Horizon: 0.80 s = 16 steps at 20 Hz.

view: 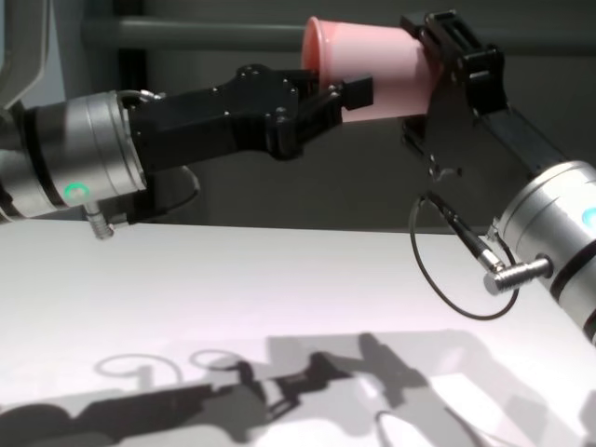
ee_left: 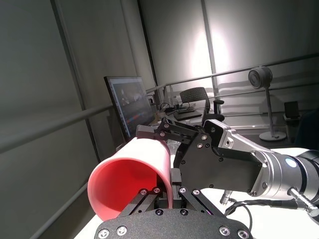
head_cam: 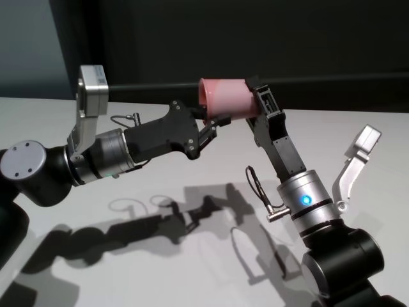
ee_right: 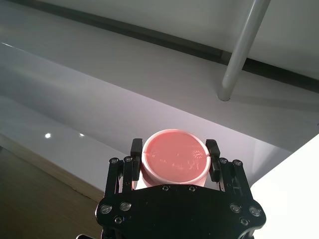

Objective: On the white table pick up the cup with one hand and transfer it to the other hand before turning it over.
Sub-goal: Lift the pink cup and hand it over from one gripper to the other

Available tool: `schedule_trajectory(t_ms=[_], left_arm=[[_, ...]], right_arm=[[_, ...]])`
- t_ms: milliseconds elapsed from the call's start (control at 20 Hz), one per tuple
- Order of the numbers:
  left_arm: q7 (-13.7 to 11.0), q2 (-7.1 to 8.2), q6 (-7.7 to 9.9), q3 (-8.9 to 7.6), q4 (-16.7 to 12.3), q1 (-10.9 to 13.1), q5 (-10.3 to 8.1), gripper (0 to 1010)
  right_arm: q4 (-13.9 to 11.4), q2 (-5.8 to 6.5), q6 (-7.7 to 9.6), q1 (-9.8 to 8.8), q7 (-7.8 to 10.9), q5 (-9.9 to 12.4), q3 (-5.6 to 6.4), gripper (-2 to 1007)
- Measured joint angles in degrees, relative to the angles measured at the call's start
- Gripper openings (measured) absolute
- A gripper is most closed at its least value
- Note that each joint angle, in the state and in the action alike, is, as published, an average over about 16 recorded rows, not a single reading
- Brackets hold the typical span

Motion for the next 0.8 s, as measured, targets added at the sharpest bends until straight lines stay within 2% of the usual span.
schedule_trajectory(t_ms=[350, 800], left_arm=[[0.0, 0.0, 0.0, 0.0, 0.0, 0.0, 0.0, 186], [0.01, 0.0, 0.0, 0.0, 0.0, 0.0, 0.01, 474]], right_arm=[[-0.01, 0.0, 0.01, 0.0, 0.01, -0.01, -0.01, 738], [-0.02, -0.01, 0.01, 0.0, 0.02, -0.01, -0.01, 738]])
